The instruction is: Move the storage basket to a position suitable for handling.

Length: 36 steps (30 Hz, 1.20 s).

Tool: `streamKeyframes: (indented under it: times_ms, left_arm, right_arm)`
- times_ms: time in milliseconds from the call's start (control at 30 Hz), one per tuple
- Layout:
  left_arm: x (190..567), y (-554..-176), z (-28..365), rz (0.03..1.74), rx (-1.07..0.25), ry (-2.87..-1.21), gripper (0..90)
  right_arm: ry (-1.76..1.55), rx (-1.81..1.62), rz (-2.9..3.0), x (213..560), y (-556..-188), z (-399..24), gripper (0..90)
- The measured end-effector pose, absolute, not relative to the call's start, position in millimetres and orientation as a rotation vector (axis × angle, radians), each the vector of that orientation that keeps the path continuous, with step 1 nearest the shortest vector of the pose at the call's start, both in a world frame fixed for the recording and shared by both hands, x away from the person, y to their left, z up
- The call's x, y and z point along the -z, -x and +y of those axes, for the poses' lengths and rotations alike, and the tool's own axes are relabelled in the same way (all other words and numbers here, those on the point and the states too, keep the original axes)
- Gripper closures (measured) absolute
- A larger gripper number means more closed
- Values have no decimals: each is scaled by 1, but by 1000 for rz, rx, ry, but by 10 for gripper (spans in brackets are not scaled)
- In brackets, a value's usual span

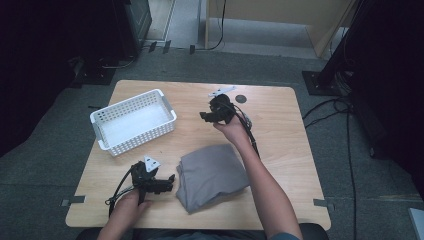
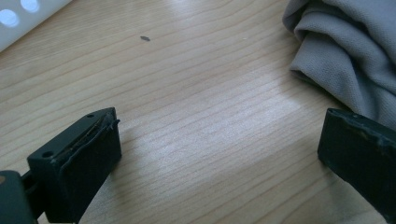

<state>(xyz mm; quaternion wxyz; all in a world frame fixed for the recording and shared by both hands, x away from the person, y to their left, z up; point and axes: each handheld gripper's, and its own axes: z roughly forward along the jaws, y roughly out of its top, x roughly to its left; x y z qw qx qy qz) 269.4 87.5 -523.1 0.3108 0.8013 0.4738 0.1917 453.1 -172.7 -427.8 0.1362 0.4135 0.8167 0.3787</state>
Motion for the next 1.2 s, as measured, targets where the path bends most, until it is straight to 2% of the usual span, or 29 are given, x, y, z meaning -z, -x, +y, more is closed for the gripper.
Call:
streamKeyframes:
  times_ms: [500, 867, 1033, 1200]
  left_arm:
    - [524, -271, 86, 1128, -457, -2161, 0]
    - [524, -271, 91, 1031, -422, -2201, 0]
    - [523, -270, 94, 956, -390, -2233, 0]
    - [524, -268, 92, 916, -376, -2247, 0]
  right_arm:
    - [-1138, -1149, 2441, 425, -488, -98, 503]
    - [-1103, -1163, 2471, 423, -497, -57, 535]
    - [-1120, -1101, 2467, 433, -503, -44, 553]
    - [-1170, -1023, 2494, 449, -509, -36, 614]
